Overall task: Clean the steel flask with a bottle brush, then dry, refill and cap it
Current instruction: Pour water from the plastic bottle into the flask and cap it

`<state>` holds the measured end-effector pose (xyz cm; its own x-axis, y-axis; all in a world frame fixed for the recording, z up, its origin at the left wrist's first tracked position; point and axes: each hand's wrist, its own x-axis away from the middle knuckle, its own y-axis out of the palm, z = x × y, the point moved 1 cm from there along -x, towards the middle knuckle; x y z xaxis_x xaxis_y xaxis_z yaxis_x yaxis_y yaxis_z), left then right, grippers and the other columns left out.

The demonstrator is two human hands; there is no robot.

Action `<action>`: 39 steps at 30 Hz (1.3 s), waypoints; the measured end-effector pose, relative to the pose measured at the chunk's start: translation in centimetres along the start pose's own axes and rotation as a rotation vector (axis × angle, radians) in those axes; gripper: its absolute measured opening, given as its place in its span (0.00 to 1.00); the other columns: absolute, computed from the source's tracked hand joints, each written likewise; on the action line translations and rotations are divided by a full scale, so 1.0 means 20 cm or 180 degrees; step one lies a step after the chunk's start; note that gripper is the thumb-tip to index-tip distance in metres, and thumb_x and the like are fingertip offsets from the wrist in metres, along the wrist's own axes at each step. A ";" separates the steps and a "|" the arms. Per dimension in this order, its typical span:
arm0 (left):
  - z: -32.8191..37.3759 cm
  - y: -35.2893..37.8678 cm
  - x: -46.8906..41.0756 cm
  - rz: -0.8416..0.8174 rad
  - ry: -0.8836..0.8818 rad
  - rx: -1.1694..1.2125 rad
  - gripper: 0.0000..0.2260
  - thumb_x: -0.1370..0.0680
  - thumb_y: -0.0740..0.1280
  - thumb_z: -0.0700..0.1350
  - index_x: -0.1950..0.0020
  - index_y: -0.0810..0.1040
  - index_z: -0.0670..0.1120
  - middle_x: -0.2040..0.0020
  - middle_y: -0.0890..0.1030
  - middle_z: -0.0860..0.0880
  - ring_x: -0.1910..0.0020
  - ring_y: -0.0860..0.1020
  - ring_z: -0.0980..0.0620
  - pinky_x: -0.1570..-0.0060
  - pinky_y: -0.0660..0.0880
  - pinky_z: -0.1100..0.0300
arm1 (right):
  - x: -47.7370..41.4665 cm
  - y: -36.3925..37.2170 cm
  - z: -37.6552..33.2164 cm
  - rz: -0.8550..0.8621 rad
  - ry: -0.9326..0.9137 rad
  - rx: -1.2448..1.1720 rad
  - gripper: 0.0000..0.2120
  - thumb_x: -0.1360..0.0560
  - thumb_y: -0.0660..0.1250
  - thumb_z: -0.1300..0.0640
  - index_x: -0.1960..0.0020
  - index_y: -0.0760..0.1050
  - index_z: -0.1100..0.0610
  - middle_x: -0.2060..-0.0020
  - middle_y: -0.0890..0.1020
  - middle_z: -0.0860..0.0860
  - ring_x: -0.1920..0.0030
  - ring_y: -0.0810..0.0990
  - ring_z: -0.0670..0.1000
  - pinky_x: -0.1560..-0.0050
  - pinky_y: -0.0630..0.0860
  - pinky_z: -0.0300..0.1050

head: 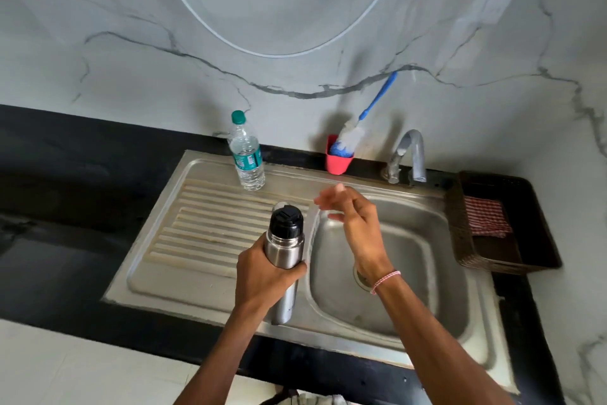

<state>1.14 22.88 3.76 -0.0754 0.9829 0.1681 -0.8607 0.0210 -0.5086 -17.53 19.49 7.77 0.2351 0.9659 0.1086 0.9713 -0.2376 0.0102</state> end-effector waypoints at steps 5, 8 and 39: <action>-0.08 -0.14 -0.06 0.0220 -0.0194 0.0079 0.22 0.40 0.86 0.44 0.57 0.77 0.57 0.62 0.84 0.57 0.63 0.82 0.64 0.61 0.76 0.65 | -0.25 0.13 0.29 -0.0262 -0.0084 0.1649 0.04 0.21 0.68 0.58 0.53 0.80 0.52 0.59 0.86 0.46 0.59 0.84 0.46 0.53 0.79 0.44; -0.14 -0.21 -0.09 0.0321 -0.0270 0.0120 0.23 0.39 0.86 0.44 0.55 0.77 0.58 0.60 0.84 0.59 0.62 0.82 0.64 0.60 0.76 0.66 | -0.37 0.22 0.47 -0.0713 -0.0227 0.2645 0.06 0.24 0.70 0.56 0.48 0.79 0.51 0.53 0.85 0.48 0.53 0.83 0.51 0.48 0.80 0.48; -0.07 -0.19 -0.14 -0.0044 -0.0121 -0.0033 0.21 0.41 0.86 0.48 0.56 0.79 0.56 0.63 0.84 0.59 0.63 0.83 0.62 0.61 0.80 0.61 | -0.29 0.08 -0.29 -0.2095 -0.0402 0.0854 0.19 0.22 0.72 0.52 0.31 0.77 0.49 0.43 0.80 0.63 0.48 0.83 0.62 0.47 0.82 0.53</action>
<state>5.28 20.30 4.03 -0.0829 0.9748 0.2070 -0.8566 0.0365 -0.5147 -17.51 12.95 12.87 -0.4152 0.9085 0.0480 0.8845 0.4155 -0.2122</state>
